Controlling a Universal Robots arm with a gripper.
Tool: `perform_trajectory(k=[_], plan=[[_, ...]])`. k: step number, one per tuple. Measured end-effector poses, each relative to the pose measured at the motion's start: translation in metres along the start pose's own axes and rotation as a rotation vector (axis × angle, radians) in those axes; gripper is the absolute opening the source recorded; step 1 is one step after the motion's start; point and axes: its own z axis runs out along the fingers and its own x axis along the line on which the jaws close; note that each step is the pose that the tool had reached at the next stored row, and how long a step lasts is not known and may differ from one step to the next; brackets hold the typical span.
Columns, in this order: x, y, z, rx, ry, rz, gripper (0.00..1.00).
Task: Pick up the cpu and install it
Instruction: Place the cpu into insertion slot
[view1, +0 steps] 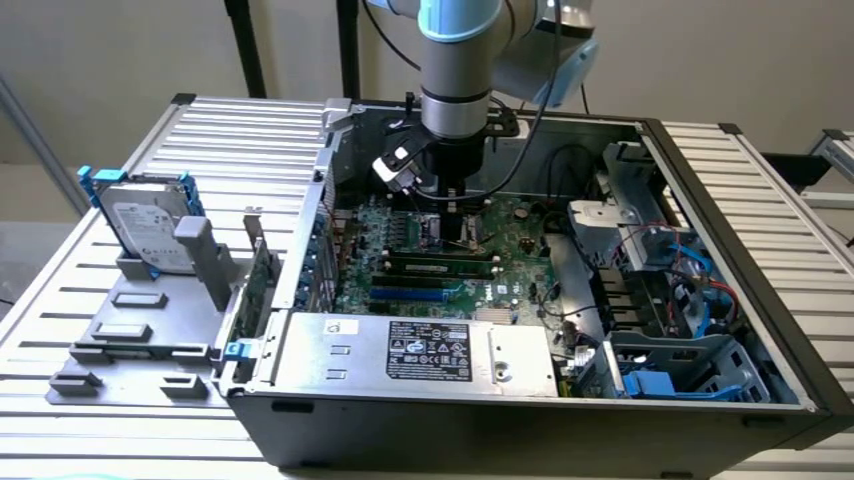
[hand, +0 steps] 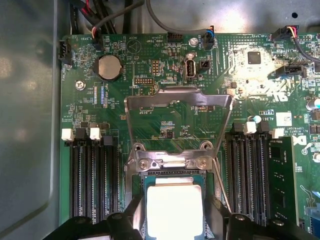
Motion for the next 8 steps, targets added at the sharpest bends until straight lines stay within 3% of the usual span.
perform_trajectory(k=[8], plan=[[-0.0002,0.0005,-0.0066,0.0,0.0001,0.0,0.62]])
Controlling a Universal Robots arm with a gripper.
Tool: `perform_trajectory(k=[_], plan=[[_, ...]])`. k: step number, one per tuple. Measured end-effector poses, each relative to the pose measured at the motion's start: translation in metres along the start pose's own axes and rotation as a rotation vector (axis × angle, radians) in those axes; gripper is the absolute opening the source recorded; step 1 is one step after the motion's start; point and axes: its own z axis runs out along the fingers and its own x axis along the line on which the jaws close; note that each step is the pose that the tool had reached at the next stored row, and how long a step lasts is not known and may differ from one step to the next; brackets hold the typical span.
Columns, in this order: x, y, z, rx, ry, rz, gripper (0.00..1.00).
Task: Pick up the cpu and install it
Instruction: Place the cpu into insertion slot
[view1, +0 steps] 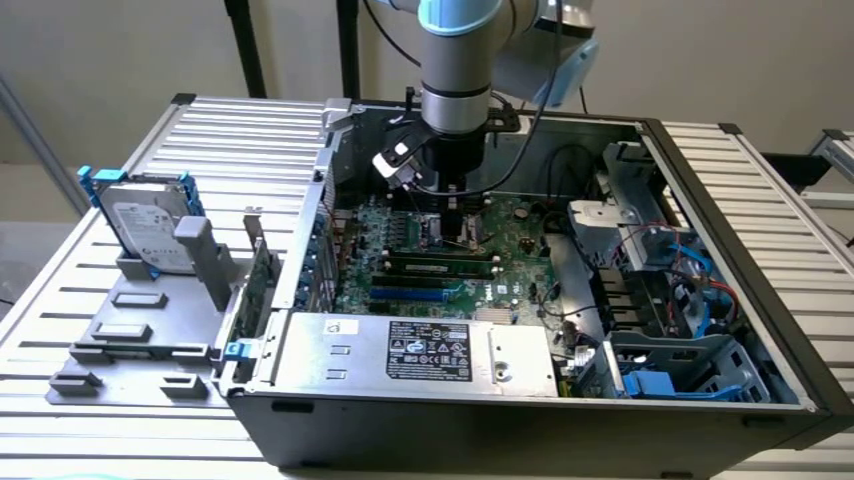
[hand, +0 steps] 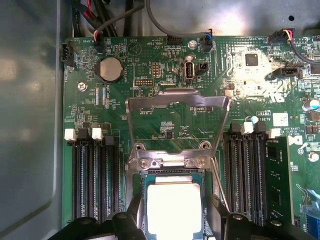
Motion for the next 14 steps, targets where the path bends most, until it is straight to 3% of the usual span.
perform_trajectory(k=[11,14], plan=[[-0.001,-0.0008,-0.018,0.0,0.0001,-0.001,0.62],[-0.001,-0.004,-0.0209,0.0,0.0001,-0.002,0.47]])
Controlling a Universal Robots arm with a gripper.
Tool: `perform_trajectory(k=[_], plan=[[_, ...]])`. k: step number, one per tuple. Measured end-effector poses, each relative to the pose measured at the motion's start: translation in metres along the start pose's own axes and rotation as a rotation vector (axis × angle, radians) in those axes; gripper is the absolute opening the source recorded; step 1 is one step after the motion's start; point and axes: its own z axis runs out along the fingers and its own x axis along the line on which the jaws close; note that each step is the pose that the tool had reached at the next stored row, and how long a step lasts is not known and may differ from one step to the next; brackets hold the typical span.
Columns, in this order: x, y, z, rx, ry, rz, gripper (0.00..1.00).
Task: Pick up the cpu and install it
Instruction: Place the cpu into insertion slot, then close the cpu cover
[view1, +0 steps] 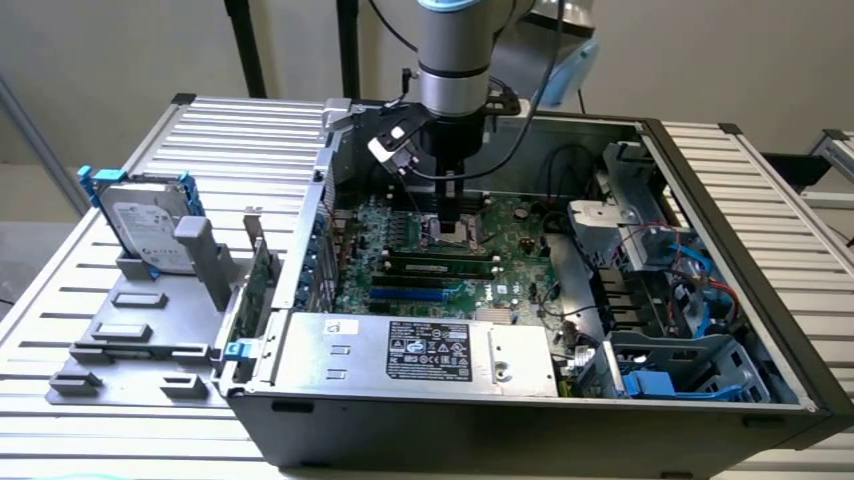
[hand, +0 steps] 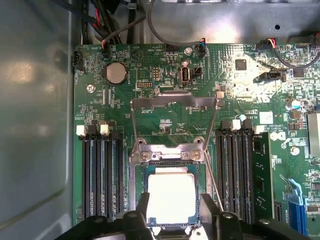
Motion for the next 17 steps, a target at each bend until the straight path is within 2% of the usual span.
perform_trajectory(k=[1,3,4,5,7,8,9,13,17], plan=[[0.0,-0.0017,-0.0005,-0.0001,0.0001,0.0,0.47],[0.0,-0.0033,-0.0017,0.0,-0.0001,0.0,0.35],[0.0,-0.0032,-0.0025,0.0001,-0.0001,0.0,0.35],[0.0,-0.0031,-0.0042,0.0001,-0.0001,-0.001,0.29],[-0.001,-0.0021,-0.0105,0.0039,-0.0003,-0.001,0.18],[-0.001,-0.0012,-0.0141,0.0072,-0.0003,-0.001,0.18],[-0.001,-0.0001,-0.0172,0.0112,-0.0006,-0.001,0.12],[-0.002,0.0072,-0.0276,0.0332,-0.0017,-0.002,0.11],[-0.002,0.0185,-0.0372,0.0571,-0.0028,-0.003,0.11]])
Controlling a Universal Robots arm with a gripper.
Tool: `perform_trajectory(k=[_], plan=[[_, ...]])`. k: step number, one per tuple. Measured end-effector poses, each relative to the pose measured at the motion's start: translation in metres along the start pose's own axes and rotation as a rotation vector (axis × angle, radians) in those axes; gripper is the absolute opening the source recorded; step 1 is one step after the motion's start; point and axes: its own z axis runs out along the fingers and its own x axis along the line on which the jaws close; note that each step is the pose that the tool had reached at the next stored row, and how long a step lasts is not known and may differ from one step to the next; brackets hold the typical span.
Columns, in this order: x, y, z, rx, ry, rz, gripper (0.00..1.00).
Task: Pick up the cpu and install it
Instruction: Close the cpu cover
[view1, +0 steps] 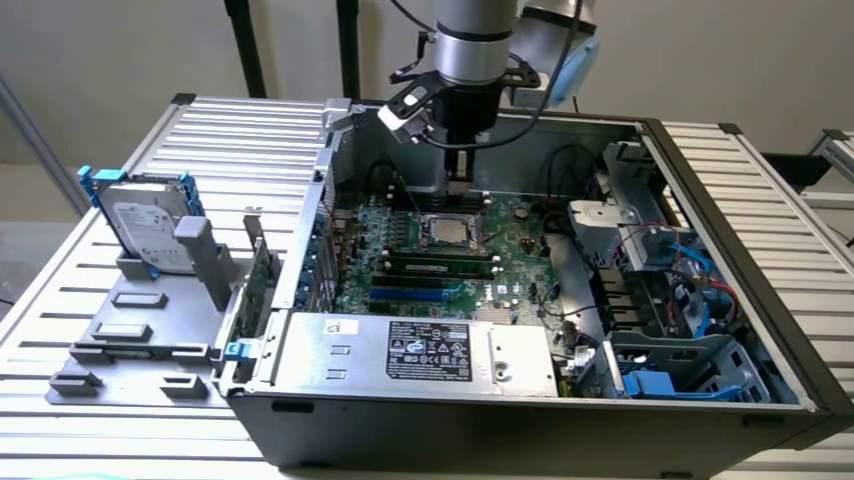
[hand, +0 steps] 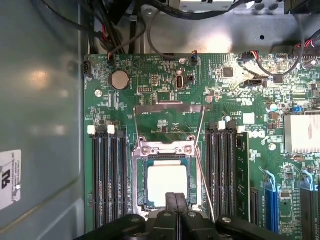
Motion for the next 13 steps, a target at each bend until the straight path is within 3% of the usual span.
perform_trajectory(k=[3,10,13], plan=[[0.0,0.011,-0.0049,0.0125,0.0005,-0.001,0.11],[0.0,0.0429,-0.0098,0.0261,0.0066,-0.001,0.11],[-0.001,0.0546,-0.0151,0.0361,0.0068,-0.001,0.11]])
